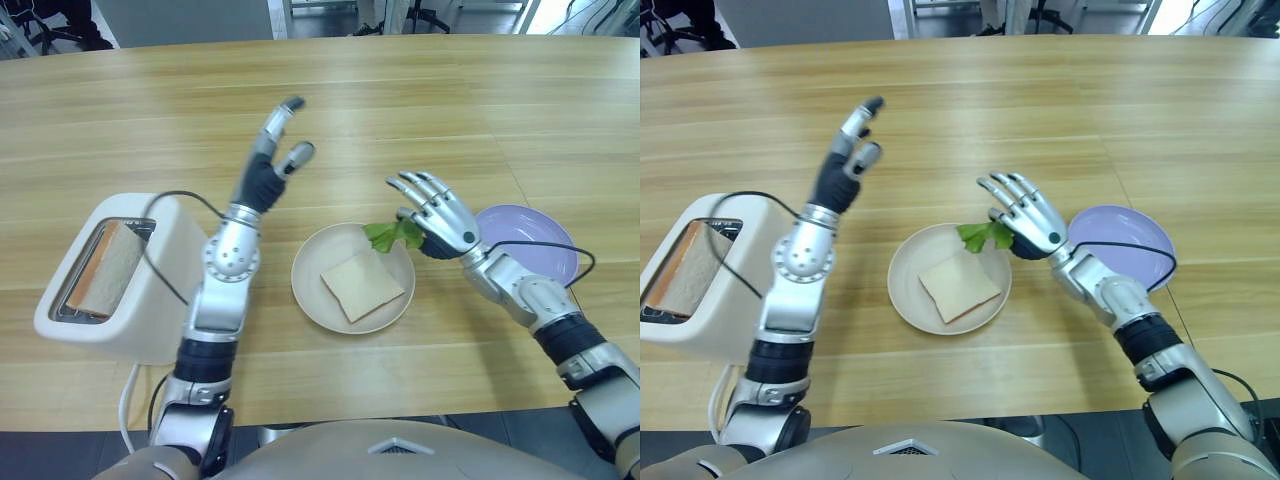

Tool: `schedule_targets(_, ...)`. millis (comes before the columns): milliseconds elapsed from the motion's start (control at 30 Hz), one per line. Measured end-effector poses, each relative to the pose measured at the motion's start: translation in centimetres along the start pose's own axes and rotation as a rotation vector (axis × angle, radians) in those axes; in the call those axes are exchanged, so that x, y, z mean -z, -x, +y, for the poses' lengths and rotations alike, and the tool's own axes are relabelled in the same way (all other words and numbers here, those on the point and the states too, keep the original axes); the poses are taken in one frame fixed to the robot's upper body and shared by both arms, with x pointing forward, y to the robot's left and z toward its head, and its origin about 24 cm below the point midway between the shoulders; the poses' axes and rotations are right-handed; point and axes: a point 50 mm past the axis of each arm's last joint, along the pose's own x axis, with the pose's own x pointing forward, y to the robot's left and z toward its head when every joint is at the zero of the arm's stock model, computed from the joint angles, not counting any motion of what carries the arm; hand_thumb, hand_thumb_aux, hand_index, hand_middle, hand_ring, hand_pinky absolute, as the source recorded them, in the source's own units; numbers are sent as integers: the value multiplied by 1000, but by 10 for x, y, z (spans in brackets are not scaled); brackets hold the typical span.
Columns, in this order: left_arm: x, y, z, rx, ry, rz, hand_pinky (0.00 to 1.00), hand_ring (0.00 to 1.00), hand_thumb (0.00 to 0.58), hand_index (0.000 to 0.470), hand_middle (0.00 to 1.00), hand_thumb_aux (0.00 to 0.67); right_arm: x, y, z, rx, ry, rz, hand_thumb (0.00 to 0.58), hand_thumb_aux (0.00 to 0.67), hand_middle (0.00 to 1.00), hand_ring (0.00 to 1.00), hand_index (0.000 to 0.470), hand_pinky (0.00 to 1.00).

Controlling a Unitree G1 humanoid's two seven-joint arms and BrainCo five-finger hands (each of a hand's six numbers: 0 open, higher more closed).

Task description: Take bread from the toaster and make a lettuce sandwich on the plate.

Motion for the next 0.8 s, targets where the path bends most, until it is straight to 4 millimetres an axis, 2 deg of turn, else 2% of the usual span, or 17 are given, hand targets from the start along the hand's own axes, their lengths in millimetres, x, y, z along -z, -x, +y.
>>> schedule_targets(100, -10, 9, 34, -4, -190, -7, 0, 0, 0, 0, 0, 0, -10, -3, 7, -16, -26, -34, 580, 670, 0, 0, 460, 0)
schedule_targets(200, -17, 18, 81, -40, -383, 43, 0, 0, 0, 0, 0, 0, -20, -5, 15, -43, -58, -69, 580, 670, 0, 0, 460, 0)
schedule_targets(233, -22, 24, 101, -40, -475, 77, 0, 0, 0, 0, 0, 0, -25, -5, 18, -53, -76, -82, 580, 670, 0, 0, 460, 0)
schedule_targets(300, -26, 32, 125, -64, -554, 131, 0, 0, 0, 0, 0, 0, -28, -3, 23, -82, -89, -91, 580, 670, 0, 0, 460, 0)
schedule_targets(400, -21, 64, 155, 37, -715, 333, 0, 0, 0, 0, 0, 0, -36, -2, 33, -135, -119, -114, 580, 670, 0, 0, 460, 0)
schedule_targets(567, -13, 101, 174, 182, -821, 571, 0, 0, 0, 0, 0, 0, -38, 1, 43, -191, -131, -122, 580, 670, 0, 0, 460, 0)
schedule_targets(633, -13, 108, 178, 223, -856, 620, 0, 0, 0, 0, 0, 0, -37, 2, 45, -209, -127, -122, 580, 670, 0, 0, 460, 0)
schedule_targets(800, -1, 122, 173, 350, -870, 704, 0, 0, 0, 0, 0, 0, -38, 5, 49, -233, -130, -127, 580, 670, 0, 0, 460, 0)
